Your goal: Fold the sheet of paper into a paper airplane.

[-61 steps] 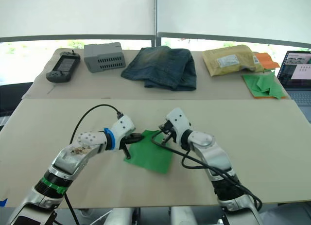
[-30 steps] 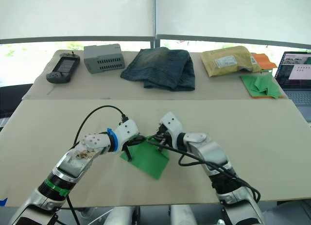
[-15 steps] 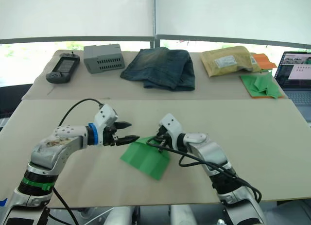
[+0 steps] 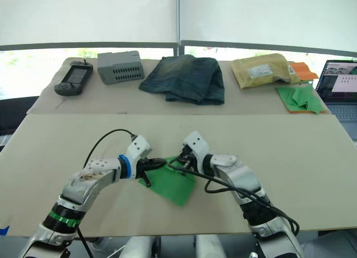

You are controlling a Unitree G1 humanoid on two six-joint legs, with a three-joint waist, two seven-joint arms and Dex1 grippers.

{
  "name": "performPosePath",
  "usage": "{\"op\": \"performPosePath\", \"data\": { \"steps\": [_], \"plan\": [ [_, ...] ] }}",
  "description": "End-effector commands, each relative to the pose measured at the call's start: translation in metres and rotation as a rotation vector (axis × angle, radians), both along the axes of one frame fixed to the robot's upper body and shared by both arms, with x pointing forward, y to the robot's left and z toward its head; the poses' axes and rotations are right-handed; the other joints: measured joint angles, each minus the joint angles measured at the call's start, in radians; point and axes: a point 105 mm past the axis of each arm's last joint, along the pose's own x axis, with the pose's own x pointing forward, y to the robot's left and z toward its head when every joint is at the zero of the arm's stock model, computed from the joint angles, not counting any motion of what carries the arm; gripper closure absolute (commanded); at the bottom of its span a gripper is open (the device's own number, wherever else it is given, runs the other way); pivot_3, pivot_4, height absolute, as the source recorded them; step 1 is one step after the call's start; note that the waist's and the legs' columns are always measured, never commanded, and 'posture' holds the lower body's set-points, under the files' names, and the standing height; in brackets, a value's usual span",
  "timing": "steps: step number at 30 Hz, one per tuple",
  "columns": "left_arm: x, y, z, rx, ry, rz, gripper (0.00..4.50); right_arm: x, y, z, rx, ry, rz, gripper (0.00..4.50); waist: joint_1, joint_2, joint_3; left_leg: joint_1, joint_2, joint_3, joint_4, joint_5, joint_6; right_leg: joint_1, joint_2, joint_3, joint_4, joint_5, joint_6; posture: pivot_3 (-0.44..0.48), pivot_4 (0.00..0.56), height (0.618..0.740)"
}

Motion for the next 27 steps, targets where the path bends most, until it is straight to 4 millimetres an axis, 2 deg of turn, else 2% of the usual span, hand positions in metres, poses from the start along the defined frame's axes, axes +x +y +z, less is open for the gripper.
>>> {"op": "performPosePath", "data": {
  "steps": [1, 11, 14, 22, 25, 27],
  "plan": [
    [-0.001, 0.002, -0.004, 0.042, 0.006, 0.004, 4.48, 0.006, 0.003, 0.005, 0.0, -0.036, -0.01, 4.5, -0.002, 0.0, 0.0, 0.002, 0.0, 0.0, 0.0, 0.0, 0.0, 0.002, 0.0, 0.0, -0.001, 0.0, 0.0, 0.0, 0.15, 0.728],
    [-0.001, -0.001, -0.008, 0.045, 0.01, 0.006, 4.48, -0.001, 0.026, -0.004, 0.018, -0.035, 0.024, 4.5, -0.002, 0.0, 0.0, 0.003, 0.0, 0.0, -0.001, 0.0, 0.0, 0.003, 0.0, 0.0, -0.001, -0.001, 0.0, 0.0, 0.15, 0.728],
    [-0.001, -0.003, -0.007, 0.042, 0.009, 0.004, 4.48, 0.004, 0.014, -0.008, -0.017, -0.048, -0.034, 4.5, -0.001, 0.0, 0.0, 0.003, 0.0, -0.001, -0.001, 0.0, 0.0, 0.003, 0.0, 0.0, -0.001, -0.001, 0.0, 0.0, 0.15, 0.728],
    [0.001, -0.004, -0.006, 0.043, 0.007, -0.004, 4.48, 0.018, -0.05, -0.006, -0.061, -0.073, -0.211, 4.5, 0.008, 0.0, 0.0, 0.003, 0.0, 0.0, -0.001, 0.0, 0.0, 0.004, -0.001, 0.0, -0.002, -0.001, 0.001, 0.0, 0.15, 0.728],
    [0.001, -0.005, -0.006, 0.041, 0.007, -0.006, 4.48, 0.019, -0.054, -0.005, -0.063, -0.083, -0.213, 4.5, 0.006, 0.0, 0.0, 0.003, 0.0, 0.0, -0.001, 0.0, 0.0, 0.004, -0.001, 0.0, -0.002, -0.001, 0.001, 0.0, 0.15, 0.728],
    [0.001, -0.004, -0.005, 0.039, 0.007, -0.005, 4.48, 0.02, -0.045, 0.009, -0.013, -0.14, -0.185, 4.5, 0.005, 0.0, 0.0, 0.003, 0.0, 0.0, -0.001, 0.0, 0.0, 0.004, 0.0, 0.0, -0.002, -0.001, 0.001, 0.0, 0.15, 0.728]
  ]
}}
